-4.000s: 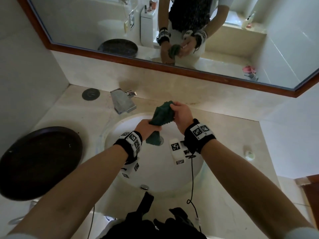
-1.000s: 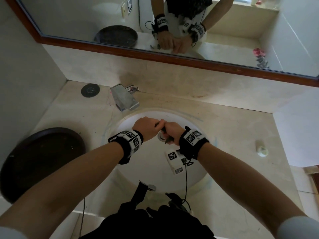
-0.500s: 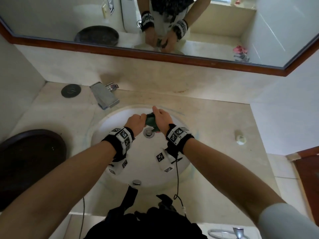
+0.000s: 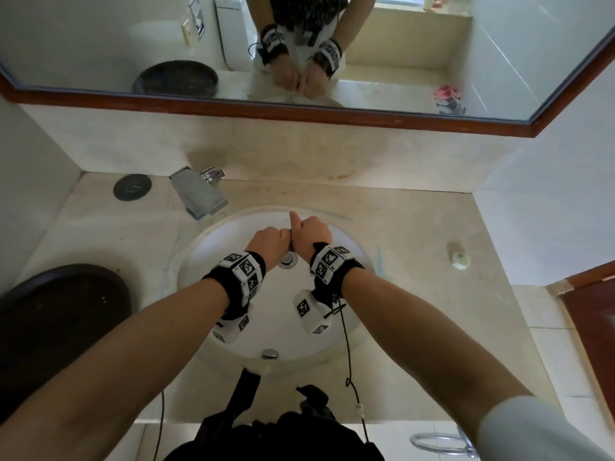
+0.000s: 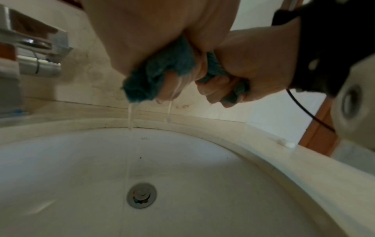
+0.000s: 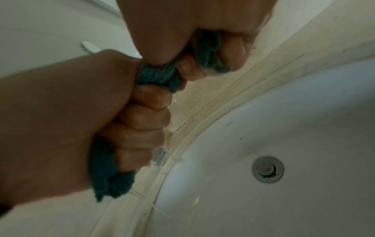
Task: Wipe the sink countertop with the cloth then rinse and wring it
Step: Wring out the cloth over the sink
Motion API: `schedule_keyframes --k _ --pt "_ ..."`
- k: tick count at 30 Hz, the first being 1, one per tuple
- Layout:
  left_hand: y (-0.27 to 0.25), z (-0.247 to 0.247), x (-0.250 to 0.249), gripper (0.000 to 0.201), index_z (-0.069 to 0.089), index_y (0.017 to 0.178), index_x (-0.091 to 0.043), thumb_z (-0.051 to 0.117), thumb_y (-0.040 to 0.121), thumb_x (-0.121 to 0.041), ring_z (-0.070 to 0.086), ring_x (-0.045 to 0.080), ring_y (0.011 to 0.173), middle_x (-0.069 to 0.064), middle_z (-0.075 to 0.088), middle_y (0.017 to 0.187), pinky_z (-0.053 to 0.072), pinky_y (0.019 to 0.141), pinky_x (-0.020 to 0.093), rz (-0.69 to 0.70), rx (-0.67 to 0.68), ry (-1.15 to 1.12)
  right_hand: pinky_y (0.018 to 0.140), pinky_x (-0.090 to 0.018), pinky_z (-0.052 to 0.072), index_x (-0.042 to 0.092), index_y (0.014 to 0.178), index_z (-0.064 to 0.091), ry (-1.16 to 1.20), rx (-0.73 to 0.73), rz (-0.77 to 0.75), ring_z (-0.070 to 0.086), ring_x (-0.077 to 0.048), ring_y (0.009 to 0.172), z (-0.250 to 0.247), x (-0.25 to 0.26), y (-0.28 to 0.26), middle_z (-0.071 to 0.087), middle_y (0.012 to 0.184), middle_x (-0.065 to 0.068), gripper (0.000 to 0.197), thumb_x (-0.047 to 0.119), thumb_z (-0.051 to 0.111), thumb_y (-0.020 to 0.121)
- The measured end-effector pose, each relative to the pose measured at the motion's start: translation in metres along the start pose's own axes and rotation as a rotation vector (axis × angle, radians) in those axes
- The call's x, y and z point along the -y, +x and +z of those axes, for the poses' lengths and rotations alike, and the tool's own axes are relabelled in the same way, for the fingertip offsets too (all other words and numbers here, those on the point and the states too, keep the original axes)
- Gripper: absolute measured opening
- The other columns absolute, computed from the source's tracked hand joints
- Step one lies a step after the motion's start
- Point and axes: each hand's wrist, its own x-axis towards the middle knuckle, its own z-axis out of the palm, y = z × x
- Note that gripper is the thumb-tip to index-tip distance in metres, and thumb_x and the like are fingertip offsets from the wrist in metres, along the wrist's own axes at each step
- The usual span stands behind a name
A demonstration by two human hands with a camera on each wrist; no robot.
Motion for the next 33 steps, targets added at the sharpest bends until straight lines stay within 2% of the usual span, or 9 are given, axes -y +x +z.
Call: schedule_keyframes --k 5,8,10,14,17,19,24,28,33 --pt "0.004 0.000 0.007 0.039 0.049 0.074 -0.010 0.026 0.102 -0.025 0.061 0.038 0.102 0.019 0.063 0.094 0.045 0.083 0.041 0.118 -0.049 0.161 0.076 -0.032 0.040 0.012 0.069 0.044 0.050 0.106 0.109 0.047 -0.024 0.084 0.003 -0.008 0.005 0.051 0.091 -0.013 0.042 0.037 0.033 0.101" --pt "0.009 0.003 0.011 0.044 0.059 0.087 -0.001 0.026 0.101 -0.027 0.060 0.035 0.086 0.017 0.060 0.084 0.043 0.071 0.037 0.139 -0.086 0.189 0.085 -0.040 0.050 0.019 0.065 0.042 0.185 0.212 0.199 0.052 -0.025 0.082 0.010 -0.015 0.010 0.053 0.091 -0.012 0.039 0.039 0.040 0.098" --pt "0.013 0.005 0.020 0.041 0.057 0.091 0.000 0.026 0.101 -0.025 0.050 0.029 0.071 0.010 0.049 0.073 0.035 0.062 0.031 0.151 -0.094 0.219 0.072 -0.038 0.049 0.014 0.068 0.051 0.274 0.265 0.271 0.053 -0.024 0.063 0.012 -0.014 0.009 0.058 0.075 -0.012 0.044 0.046 0.039 0.096" --pt "0.016 -0.006 0.046 0.048 0.060 0.090 -0.005 0.027 0.101 -0.037 0.047 0.027 0.069 0.008 0.051 0.074 0.034 0.063 0.030 0.100 -0.149 0.124 0.048 -0.024 0.041 0.006 0.074 0.060 0.268 0.328 0.282 0.047 -0.021 0.041 0.004 -0.015 0.007 0.058 0.050 -0.007 0.057 0.054 0.038 0.096" --pt "0.012 -0.015 0.065 0.056 0.059 0.066 -0.011 0.034 0.097 -0.050 0.052 0.028 0.061 0.008 0.053 0.062 0.038 0.058 0.031 0.084 -0.161 -0.008 0.049 -0.026 0.043 0.005 0.073 0.063 0.252 0.358 0.243 0.049 -0.022 0.044 0.005 -0.015 0.007 0.059 0.054 -0.007 0.060 0.058 0.043 0.093" --pt "0.004 -0.023 0.075 0.056 0.059 0.064 -0.013 0.036 0.096 -0.053 0.054 0.028 0.061 0.009 0.054 0.062 0.041 0.060 0.033 0.078 -0.134 -0.041 0.052 -0.029 0.045 0.006 0.073 0.064 0.278 0.361 0.230 0.053 -0.023 0.047 0.014 -0.011 0.011 0.062 0.060 -0.010 0.059 0.061 0.050 0.089" --pt "-0.016 -0.046 0.117 0.052 0.064 0.075 -0.006 0.044 0.095 -0.050 0.054 0.027 0.058 0.014 0.061 0.067 0.047 0.063 0.033 -0.028 -0.161 -0.208 0.051 -0.028 0.044 0.017 0.070 0.061 0.392 0.427 0.155 0.056 -0.020 0.045 0.041 0.028 0.016 0.057 0.067 -0.010 0.030 0.041 0.064 0.088" --pt "-0.039 -0.064 0.169 0.025 0.063 0.072 -0.020 0.054 0.088 -0.038 0.060 0.030 0.073 0.010 0.065 0.075 0.047 0.068 0.033 -0.135 -0.273 -0.367 0.057 -0.030 0.054 0.007 0.084 0.063 0.416 0.479 0.122 0.060 -0.022 0.061 0.069 0.075 0.012 0.063 0.073 -0.010 0.019 0.026 0.068 0.086" --pt "-0.069 -0.087 0.227 0.015 0.067 0.088 -0.015 0.057 0.089 -0.026 0.063 0.032 0.087 0.013 0.070 0.090 0.052 0.082 0.040 -0.248 -0.405 -0.423 0.059 -0.032 0.052 0.007 0.080 0.063 0.369 0.560 0.023 0.061 -0.025 0.064 0.121 0.135 -0.001 0.064 0.076 -0.014 0.011 0.017 0.067 0.085"
